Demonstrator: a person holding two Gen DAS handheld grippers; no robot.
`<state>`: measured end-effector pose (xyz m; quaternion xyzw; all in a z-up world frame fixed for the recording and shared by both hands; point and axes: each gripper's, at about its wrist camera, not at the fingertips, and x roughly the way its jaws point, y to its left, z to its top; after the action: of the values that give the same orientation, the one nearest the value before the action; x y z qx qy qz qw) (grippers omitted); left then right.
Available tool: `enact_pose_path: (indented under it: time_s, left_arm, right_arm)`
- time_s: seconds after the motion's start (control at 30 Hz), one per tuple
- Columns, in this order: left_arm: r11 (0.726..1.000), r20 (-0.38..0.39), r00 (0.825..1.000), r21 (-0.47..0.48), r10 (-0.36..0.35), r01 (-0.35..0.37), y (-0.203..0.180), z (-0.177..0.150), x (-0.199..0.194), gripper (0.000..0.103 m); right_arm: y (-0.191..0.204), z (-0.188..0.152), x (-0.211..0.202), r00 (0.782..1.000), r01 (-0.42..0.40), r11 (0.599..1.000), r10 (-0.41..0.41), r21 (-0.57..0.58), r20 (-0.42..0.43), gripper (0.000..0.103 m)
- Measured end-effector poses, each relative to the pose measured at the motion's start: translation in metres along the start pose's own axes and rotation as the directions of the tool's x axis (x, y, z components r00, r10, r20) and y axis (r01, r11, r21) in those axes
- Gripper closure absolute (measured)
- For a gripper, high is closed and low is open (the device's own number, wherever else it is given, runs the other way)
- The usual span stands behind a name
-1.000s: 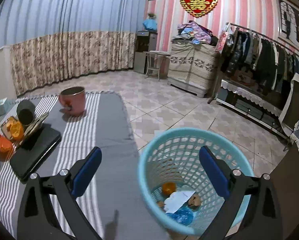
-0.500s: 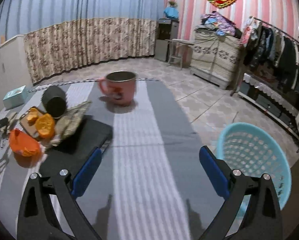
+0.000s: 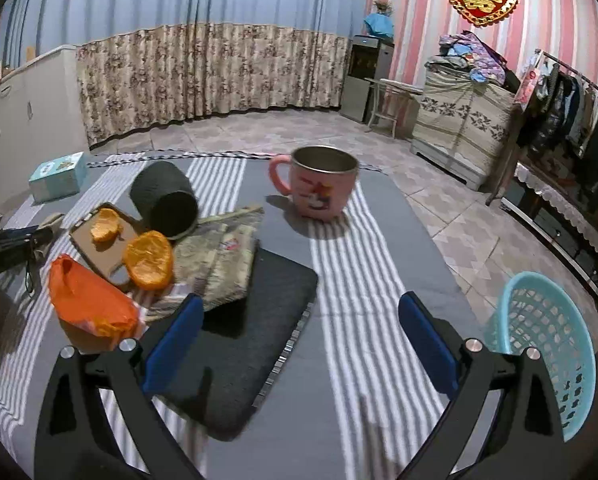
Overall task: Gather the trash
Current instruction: 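Grasp the beige cloth bag with the left gripper while the right grasps an orange peel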
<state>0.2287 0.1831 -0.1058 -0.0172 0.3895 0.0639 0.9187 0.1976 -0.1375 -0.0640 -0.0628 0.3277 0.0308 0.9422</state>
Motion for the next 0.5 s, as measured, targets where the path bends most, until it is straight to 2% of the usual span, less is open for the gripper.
enact_pose_path:
  time_s: [0.07,0.27,0.5]
  left_arm:
    - [1.0,0.022,1.0,0.009,0.02,-0.02,0.0,-0.001,-0.005,0.094]
    - [0.997,0.089,0.994,0.036,0.062,-0.066,0.0,-0.003,-0.019,0.094]
    - [0.998,0.1,0.993,0.005,0.067,-0.067,0.013,-0.001,-0.022,0.094]
  right_arm:
    - [0.01,0.004,-0.001,1.0,-0.009,1.0,0.009,-0.015,0.005,0.007]
    - [0.047,0.014,0.012,0.998,-0.069,0.995,0.069,-0.065,-0.01,0.007]
    - [0.086,0.018,0.041,0.992,-0.109,0.987,0.1,-0.119,-0.073,0.007]
